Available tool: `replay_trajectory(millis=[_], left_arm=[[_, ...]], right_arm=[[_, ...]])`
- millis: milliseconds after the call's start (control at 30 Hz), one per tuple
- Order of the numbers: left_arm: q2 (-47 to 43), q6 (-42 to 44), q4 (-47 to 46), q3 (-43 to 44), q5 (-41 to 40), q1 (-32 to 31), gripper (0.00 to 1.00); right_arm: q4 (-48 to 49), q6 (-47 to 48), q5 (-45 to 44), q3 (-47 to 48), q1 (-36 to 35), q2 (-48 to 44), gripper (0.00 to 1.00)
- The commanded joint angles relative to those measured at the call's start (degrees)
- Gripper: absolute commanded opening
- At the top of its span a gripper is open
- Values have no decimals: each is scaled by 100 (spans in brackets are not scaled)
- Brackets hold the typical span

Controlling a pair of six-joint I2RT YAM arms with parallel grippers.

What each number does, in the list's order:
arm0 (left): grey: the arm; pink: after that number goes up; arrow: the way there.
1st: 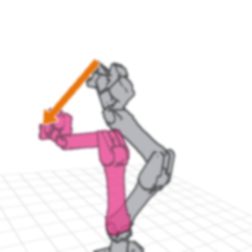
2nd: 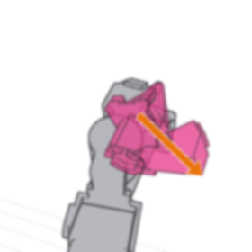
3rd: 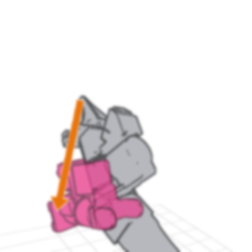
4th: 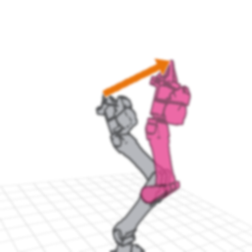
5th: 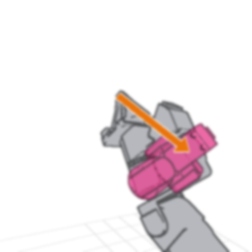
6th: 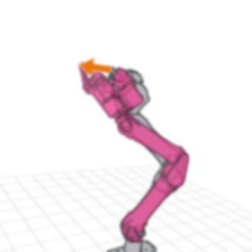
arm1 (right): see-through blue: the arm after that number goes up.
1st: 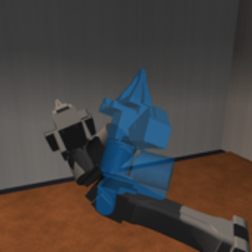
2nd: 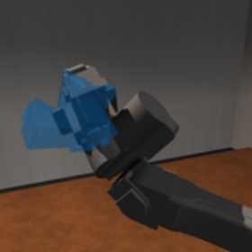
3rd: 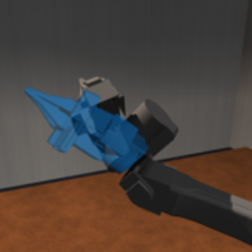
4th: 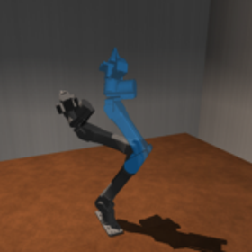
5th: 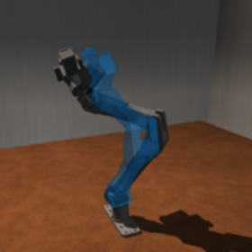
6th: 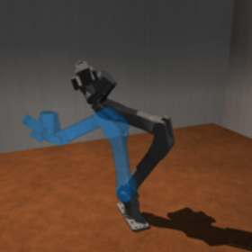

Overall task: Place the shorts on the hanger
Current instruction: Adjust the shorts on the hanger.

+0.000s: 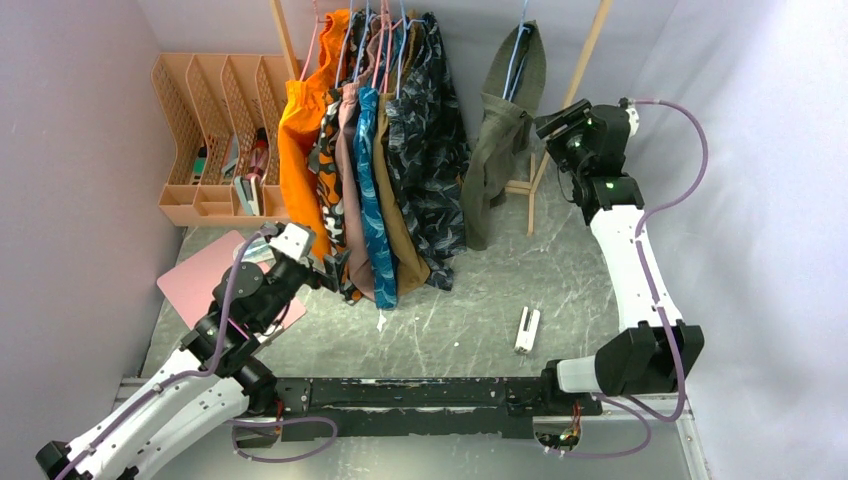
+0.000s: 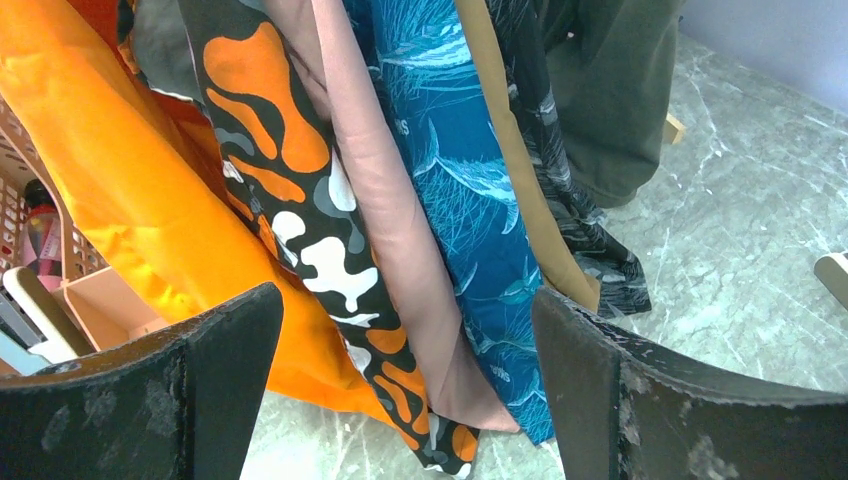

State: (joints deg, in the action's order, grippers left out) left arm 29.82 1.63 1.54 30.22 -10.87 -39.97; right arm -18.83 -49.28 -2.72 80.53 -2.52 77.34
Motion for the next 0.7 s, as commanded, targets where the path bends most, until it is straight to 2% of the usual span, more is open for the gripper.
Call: replay_trajectory(millis=[0,167,433,567,667], left_arm=[[65,63,-187,-47,16,-34,98],[104,74,-185,-42,24,-29,98],[71,74,-206,-60,15,-29,98],[49,74,-223,-64,19,-36,98],[55,74,-226,-60,56,-30,98]], right_arm=[[1227,-552,137,-223,77,-51,62],[1667,-837,62,-374,101,75,64],[1459,-1180,227,118,112,705,68],[1355,-1302,201,170,112,838,68],[1525,-1408,313,121,116,903,63]])
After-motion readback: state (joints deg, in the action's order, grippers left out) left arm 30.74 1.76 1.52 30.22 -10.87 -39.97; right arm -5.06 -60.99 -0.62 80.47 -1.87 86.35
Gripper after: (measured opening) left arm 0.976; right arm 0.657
